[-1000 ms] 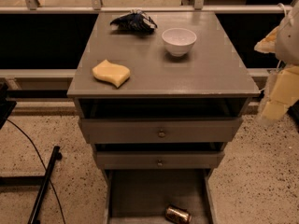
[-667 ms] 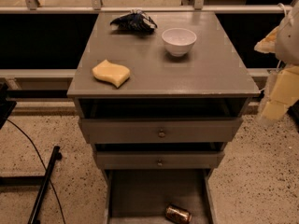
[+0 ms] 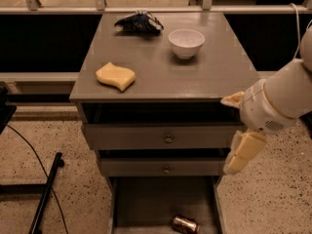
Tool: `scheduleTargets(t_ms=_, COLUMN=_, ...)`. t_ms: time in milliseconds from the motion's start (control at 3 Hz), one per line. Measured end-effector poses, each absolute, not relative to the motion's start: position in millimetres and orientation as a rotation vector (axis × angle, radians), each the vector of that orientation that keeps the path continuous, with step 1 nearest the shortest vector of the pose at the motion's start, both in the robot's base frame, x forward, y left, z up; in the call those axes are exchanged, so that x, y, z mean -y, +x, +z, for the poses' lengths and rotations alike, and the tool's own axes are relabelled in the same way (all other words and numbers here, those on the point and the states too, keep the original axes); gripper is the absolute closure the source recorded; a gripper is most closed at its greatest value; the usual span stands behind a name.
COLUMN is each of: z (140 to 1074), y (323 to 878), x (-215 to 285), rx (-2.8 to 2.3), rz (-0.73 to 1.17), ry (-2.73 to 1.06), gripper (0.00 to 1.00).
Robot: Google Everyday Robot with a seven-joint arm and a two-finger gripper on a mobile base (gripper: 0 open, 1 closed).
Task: Pick orange can from bottom drawer and place on counter
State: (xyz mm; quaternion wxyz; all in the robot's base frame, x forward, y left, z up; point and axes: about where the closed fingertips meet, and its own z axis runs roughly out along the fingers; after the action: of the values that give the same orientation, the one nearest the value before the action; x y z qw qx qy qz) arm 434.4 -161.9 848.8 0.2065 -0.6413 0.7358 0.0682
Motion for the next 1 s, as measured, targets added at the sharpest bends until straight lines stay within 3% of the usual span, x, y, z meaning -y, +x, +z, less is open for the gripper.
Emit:
scheduleTargets(t_ms=667, z=837.4, y=435.6, x=155.9, rx=-2.022, rz=0.199, ry=-1.799, gripper=0.00)
scheduleTargets(t_ms=1000, z=780.5, y=422.4, x=162.0, rx=-2.003, rz=0.205, ry=-1.852, gripper=0.00)
